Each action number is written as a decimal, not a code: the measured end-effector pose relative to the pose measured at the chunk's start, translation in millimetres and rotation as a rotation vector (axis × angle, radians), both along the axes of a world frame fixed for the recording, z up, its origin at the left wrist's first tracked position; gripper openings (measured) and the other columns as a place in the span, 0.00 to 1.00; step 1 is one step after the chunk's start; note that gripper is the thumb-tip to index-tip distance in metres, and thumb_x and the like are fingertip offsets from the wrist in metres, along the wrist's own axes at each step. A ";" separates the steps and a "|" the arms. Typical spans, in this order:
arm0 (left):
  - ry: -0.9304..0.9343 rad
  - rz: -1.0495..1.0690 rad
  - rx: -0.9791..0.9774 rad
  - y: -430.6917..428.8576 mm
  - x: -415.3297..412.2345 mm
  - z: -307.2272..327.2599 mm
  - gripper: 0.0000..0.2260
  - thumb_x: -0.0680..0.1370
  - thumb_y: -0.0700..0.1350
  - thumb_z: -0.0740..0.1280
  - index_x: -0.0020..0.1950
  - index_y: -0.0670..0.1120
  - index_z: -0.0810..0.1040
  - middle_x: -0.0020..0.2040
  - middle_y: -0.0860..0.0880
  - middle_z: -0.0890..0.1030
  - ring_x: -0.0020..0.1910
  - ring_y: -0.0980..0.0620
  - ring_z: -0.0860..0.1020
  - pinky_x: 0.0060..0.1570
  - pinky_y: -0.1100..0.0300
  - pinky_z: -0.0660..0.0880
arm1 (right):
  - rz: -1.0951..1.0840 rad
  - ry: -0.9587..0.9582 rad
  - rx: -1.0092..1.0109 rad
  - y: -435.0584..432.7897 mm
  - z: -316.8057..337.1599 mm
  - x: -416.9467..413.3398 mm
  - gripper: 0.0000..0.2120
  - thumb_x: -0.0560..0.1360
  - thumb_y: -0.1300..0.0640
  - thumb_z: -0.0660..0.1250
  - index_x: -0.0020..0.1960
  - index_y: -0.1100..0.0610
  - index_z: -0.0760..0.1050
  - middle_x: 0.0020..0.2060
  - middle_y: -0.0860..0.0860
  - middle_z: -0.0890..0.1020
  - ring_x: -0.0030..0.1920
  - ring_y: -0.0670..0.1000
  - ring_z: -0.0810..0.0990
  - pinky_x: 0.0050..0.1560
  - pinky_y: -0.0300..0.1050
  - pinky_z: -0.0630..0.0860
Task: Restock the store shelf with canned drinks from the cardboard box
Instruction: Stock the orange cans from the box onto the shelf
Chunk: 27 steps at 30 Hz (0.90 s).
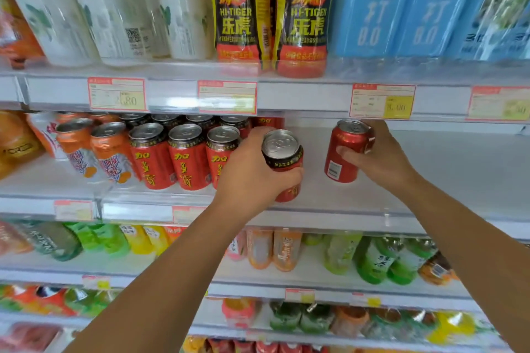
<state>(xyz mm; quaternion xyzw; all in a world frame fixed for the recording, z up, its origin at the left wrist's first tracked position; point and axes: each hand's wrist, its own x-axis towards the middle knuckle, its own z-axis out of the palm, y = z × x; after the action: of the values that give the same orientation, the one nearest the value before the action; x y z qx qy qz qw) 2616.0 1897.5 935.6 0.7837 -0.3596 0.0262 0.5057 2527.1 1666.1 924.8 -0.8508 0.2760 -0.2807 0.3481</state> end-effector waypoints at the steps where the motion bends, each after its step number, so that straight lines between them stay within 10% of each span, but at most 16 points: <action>1: -0.003 0.012 -0.003 -7.3 1.0 -0.8 0.28 0.63 0.54 0.76 0.61 0.56 0.73 0.53 0.59 0.81 0.53 0.56 0.79 0.55 0.54 0.77 | -0.044 -0.033 -0.035 -0.1 -2.8 -2.5 0.33 0.68 0.48 0.76 0.68 0.52 0.64 0.62 0.51 0.75 0.57 0.53 0.76 0.57 0.50 0.74; 6: 0.010 0.066 0.032 -32.9 13.2 -10.2 0.28 0.65 0.50 0.77 0.63 0.54 0.72 0.53 0.56 0.80 0.54 0.52 0.79 0.54 0.51 0.77 | -0.044 -0.419 -0.207 46.5 -19.4 -22.5 0.22 0.73 0.56 0.71 0.61 0.41 0.66 0.48 0.47 0.76 0.46 0.43 0.76 0.49 0.45 0.75; 18: 0.188 -0.149 -0.046 -17.1 34.6 -51.8 0.35 0.68 0.55 0.76 0.72 0.50 0.68 0.65 0.54 0.78 0.64 0.58 0.76 0.67 0.54 0.72 | 0.457 0.035 0.169 58.6 -39.7 33.1 0.45 0.68 0.54 0.77 0.76 0.47 0.55 0.66 0.46 0.73 0.62 0.46 0.75 0.64 0.48 0.74; 27: -0.490 0.185 0.185 59.2 50.7 -94.2 0.16 0.71 0.57 0.70 0.54 0.51 0.84 0.49 0.54 0.84 0.49 0.53 0.77 0.51 0.63 0.70 | 0.366 0.031 0.080 64.0 -40.8 66.4 0.41 0.65 0.52 0.79 0.71 0.49 0.59 0.57 0.46 0.77 0.54 0.48 0.79 0.59 0.49 0.75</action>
<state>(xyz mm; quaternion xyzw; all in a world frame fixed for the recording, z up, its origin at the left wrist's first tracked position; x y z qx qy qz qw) 2666.7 1956.6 841.4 0.8263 -0.3990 0.2282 0.3254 2593.5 1730.1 884.1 -0.8765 0.1330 -0.1883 0.4225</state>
